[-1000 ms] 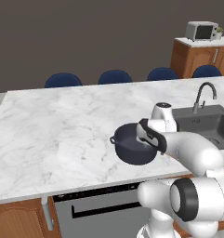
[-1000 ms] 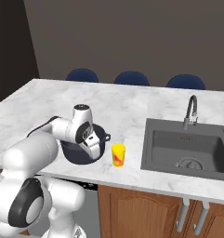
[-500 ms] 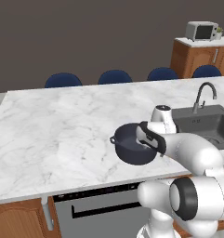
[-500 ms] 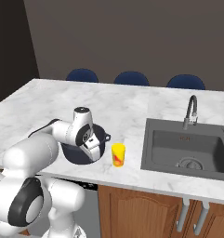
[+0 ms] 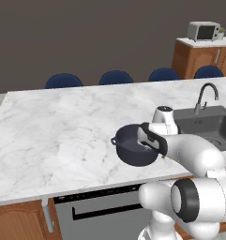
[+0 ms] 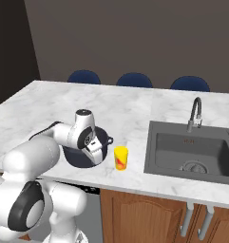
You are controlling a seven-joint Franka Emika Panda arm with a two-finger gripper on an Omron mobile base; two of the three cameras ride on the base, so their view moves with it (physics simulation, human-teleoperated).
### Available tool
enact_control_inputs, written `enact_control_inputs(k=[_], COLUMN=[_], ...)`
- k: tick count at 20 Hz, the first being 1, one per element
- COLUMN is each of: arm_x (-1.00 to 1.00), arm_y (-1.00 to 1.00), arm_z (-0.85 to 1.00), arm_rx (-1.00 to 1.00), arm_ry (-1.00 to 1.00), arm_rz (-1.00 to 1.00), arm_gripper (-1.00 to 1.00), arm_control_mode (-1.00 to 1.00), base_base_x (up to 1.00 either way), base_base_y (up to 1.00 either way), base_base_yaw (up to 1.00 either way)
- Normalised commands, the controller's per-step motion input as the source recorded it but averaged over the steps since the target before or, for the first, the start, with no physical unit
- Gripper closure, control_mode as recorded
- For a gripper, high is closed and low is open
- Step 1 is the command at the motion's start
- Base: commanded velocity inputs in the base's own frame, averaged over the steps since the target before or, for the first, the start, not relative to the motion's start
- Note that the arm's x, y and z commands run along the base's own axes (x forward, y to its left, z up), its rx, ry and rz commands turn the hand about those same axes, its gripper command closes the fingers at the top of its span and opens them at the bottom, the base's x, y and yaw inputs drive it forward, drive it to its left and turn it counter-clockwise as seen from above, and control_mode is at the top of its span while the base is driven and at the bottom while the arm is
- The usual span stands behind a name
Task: Pick the cup and pot and place them in the sink. Then turn on the water.
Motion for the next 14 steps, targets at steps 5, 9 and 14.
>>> enact_control_inputs(k=[5,9,14], arm_x=[0.0,0.0,0.0], arm_y=[0.0,0.0,0.0], arm_z=[-0.03,0.0,0.0], arm_rx=[0.0,0.0,0.0], arm_ry=[0.0,0.0,0.0], arm_rz=[0.0,0.0,0.0], arm_gripper=[1.0,1.0,1.0], arm_control_mode=[-1.0,-1.0,-1.0], base_base_x=[0.0,0.0,0.0], base_base_y=[0.0,0.0,0.0], base_base_yaw=[0.0,0.0,0.0])
